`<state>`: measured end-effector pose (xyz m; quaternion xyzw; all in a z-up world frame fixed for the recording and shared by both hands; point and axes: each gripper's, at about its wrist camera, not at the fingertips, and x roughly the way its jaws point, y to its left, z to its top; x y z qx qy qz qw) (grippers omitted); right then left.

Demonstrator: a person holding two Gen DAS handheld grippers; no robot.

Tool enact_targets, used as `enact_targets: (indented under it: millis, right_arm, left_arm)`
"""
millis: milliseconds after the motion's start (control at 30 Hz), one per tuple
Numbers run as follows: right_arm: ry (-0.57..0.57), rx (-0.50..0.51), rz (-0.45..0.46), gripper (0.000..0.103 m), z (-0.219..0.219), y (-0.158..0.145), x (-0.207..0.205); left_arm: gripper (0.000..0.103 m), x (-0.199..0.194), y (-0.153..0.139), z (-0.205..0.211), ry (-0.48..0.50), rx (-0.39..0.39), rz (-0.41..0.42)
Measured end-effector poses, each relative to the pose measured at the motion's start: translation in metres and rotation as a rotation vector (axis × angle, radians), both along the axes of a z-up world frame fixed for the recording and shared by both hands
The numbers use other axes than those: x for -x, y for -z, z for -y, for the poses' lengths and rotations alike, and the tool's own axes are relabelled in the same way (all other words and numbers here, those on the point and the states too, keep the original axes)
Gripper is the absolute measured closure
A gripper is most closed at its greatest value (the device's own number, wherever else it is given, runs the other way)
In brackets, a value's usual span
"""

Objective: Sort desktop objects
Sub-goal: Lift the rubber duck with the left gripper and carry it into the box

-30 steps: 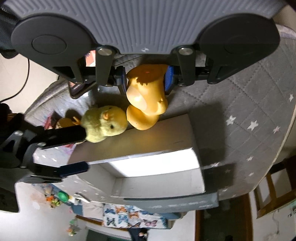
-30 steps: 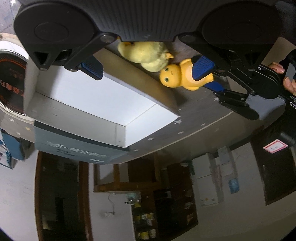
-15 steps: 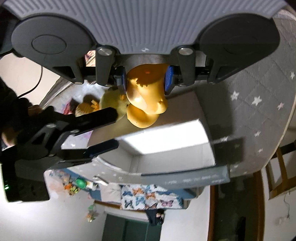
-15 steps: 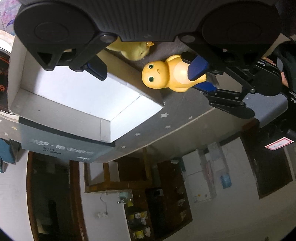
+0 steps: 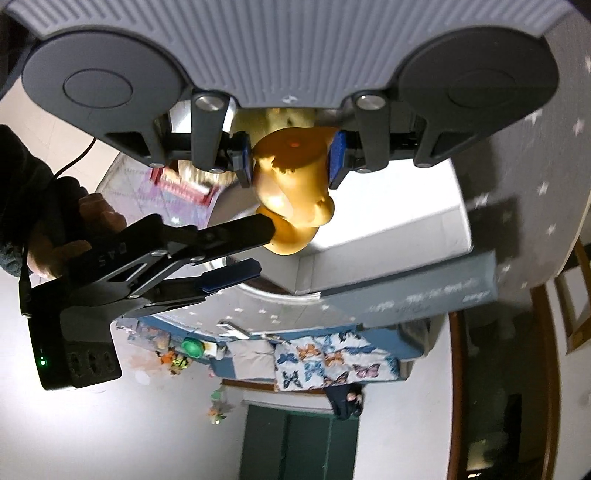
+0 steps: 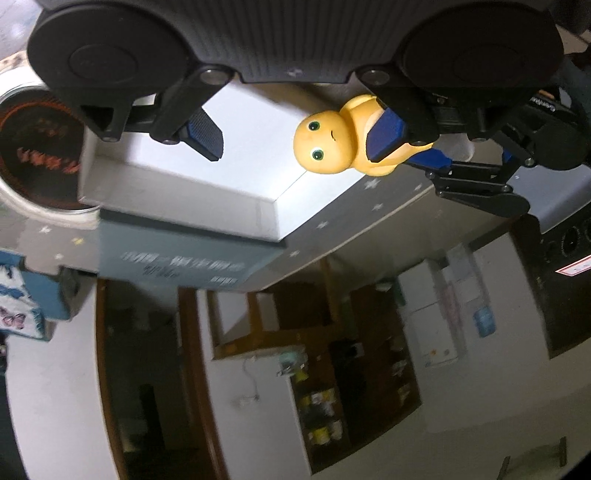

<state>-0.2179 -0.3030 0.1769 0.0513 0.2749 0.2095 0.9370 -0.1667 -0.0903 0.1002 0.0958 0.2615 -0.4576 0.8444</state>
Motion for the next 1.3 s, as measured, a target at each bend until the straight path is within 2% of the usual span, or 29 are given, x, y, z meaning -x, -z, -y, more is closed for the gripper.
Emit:
enact_targets:
  millis: [133, 333, 467, 733, 1067, 1300]
  right_arm:
    - [0.045, -0.009, 0.019, 0.016, 0.012, -0.004, -0.012]
    - [0.105, -0.038, 0.013, 0.016, 0.031, -0.001, -0.039]
    - [0.128, -0.050, -0.020, 0.016, 0.040, 0.011, -0.057]
    - [0.111, -0.032, -0.089, 0.016, 0.037, 0.036, -0.079]
    - [0.094, 0.012, -0.142, 0.015, 0.022, 0.047, -0.082]
    - [0.099, 0.027, -0.141, 0.014, 0.019, 0.044, -0.067]
  left_arm:
    - [0.061, -0.013, -0.008, 0.016, 0.015, -0.001, 0.014]
    - [0.061, -0.045, -0.007, 0.030, -0.017, -0.019, -0.035]
    - [0.061, -0.074, 0.003, 0.038, -0.046, -0.039, -0.097]
    - [0.061, -0.108, 0.028, 0.051, -0.075, -0.106, -0.167]
    - [0.061, -0.119, 0.047, 0.051, -0.104, -0.153, -0.193]
    - [0.061, -0.121, 0.051, 0.050, -0.116, -0.157, -0.186]
